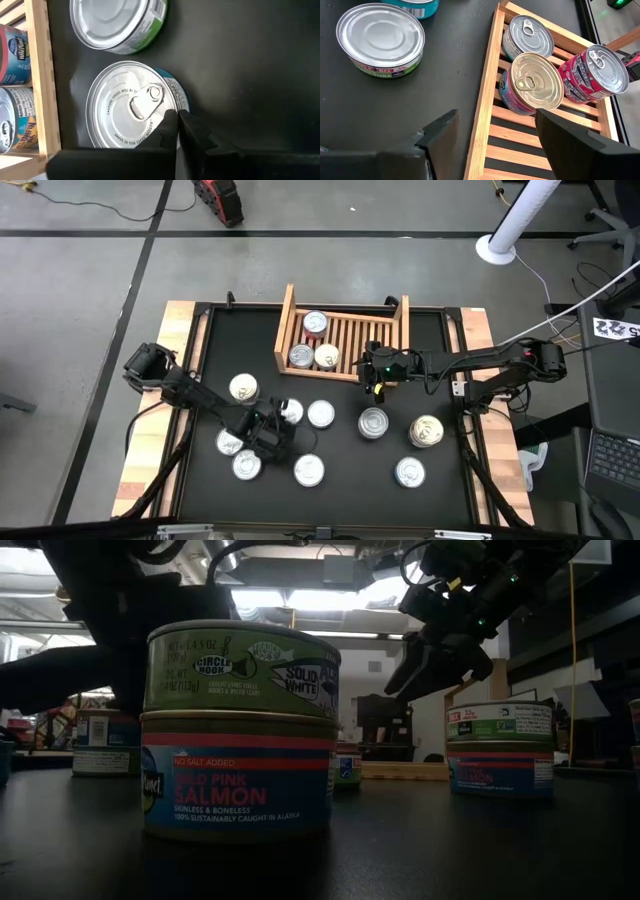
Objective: Stack canned seafood by type on shelf
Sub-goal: Stack the light blue tuna can on top of the other light blue tuna can on the shelf
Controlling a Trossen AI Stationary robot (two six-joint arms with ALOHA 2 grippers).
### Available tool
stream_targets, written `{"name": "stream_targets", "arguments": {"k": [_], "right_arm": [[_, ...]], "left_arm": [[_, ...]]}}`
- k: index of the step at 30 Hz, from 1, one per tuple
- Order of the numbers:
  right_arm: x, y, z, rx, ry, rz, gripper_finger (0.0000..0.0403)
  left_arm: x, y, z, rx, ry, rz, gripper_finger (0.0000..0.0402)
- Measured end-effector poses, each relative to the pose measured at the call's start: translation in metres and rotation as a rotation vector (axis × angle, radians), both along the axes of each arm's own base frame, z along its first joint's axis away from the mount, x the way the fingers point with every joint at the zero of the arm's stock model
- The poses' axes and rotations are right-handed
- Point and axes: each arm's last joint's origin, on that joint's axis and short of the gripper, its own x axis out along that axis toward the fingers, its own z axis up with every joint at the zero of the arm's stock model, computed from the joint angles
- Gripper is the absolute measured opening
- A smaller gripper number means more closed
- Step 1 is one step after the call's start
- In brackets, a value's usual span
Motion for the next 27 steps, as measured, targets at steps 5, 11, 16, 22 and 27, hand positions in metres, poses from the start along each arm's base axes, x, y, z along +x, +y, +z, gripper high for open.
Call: {"name": "stream_targets", "arguments": {"k": [5,11,16,22,27], "right_arm": [[0.0,0.0,0.0,0.0,0.0,0.0,0.0262],[0.0,0.0,0.0,0.0,0.0,0.0,0.0262],[0.0,0.0,0.0,0.0,0.0,0.0,0.0262],[0.0,0.0,0.0,0.0,-0.001,0.0,0.0262],[0.0,0.0,0.0,0.0,-0.001,0.0,0.0262]], "left_arm": [[0.002,0.004,0.0,-0.003,-0.003,0.017,0.0003],[0.007,0.007,0.001,-0.03,-0.042,0.033,0.0002],[0.014,0.012,0.007,-0.038,-0.06,0.055,0.0001],[0.023,0.017,0.016,-0.046,-0.094,0.081,0.0],[0.028,0.02,0.02,-0.038,-0.106,0.088,0.0]]}}
